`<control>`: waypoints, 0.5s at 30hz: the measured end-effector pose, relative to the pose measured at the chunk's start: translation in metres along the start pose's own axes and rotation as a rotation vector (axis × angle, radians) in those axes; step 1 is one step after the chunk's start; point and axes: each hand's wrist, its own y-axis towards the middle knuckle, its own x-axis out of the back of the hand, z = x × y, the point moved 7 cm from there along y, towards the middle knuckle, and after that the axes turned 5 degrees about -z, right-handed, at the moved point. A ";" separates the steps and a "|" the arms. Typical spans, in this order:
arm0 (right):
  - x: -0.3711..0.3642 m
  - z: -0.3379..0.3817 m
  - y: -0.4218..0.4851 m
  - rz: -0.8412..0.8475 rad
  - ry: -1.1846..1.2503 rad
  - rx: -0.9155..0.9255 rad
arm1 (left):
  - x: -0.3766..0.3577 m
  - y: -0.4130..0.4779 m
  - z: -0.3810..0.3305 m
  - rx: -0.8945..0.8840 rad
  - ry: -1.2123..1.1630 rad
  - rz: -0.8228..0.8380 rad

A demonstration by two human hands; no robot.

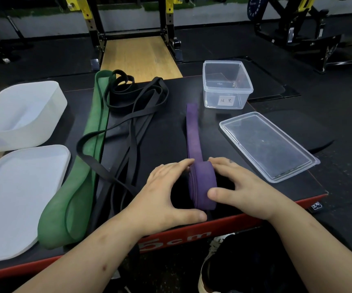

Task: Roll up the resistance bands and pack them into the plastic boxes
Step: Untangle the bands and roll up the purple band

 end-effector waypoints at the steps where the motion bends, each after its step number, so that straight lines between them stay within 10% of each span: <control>1: 0.000 -0.003 0.003 0.001 -0.001 -0.014 | 0.000 0.000 -0.001 0.004 0.001 -0.001; 15: -0.004 -0.003 -0.011 0.005 -0.001 0.024 | 0.003 -0.001 0.002 0.025 -0.017 -0.050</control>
